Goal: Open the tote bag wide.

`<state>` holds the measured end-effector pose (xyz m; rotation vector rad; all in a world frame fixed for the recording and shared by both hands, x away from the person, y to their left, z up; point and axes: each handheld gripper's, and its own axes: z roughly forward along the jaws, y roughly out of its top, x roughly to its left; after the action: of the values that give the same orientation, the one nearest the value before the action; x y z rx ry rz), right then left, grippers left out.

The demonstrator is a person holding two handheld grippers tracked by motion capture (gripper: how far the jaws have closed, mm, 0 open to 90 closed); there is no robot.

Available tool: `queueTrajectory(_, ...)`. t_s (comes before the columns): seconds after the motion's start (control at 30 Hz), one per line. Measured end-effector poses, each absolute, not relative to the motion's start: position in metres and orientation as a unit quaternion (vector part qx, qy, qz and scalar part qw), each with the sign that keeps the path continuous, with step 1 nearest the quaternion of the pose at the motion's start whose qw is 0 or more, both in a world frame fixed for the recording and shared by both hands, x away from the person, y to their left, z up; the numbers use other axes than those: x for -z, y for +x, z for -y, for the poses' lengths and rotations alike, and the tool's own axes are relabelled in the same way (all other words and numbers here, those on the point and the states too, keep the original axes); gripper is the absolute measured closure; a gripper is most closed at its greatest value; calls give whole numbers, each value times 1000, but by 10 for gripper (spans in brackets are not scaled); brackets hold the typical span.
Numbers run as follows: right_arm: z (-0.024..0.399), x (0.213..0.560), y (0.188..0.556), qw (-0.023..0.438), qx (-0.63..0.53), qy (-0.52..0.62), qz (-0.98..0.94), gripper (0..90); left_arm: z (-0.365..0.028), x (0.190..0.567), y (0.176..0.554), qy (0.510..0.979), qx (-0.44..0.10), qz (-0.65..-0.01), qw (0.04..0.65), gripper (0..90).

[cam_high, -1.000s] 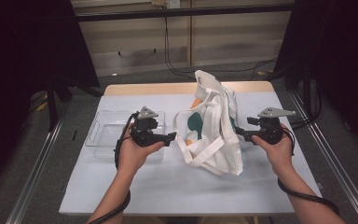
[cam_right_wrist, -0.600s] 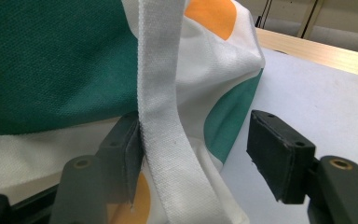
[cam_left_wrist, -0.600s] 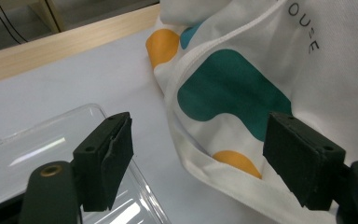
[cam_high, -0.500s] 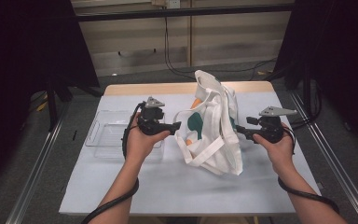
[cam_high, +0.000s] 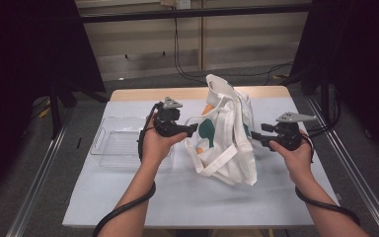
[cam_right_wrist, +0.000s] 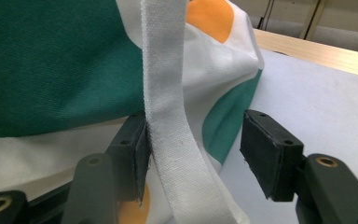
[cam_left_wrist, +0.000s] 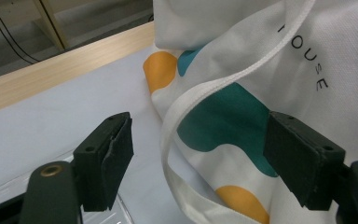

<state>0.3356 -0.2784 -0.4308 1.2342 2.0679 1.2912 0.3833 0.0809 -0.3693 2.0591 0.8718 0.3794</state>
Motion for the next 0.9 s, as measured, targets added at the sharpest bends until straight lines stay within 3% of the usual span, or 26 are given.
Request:
queueTrajectory(0.53,278,431,336,200,-463,435,-746,516,-70,374,395,825,-146,-330,435,287)
queueTrajectory(0.77,276,432,335,199,-459,430,-751,638,-64,379,396,820,-135,-342,439,385)
queueTrajectory(0.9,276,432,335,198,-459,429,-752,662,-64,379,397,827,-141,-332,432,481)
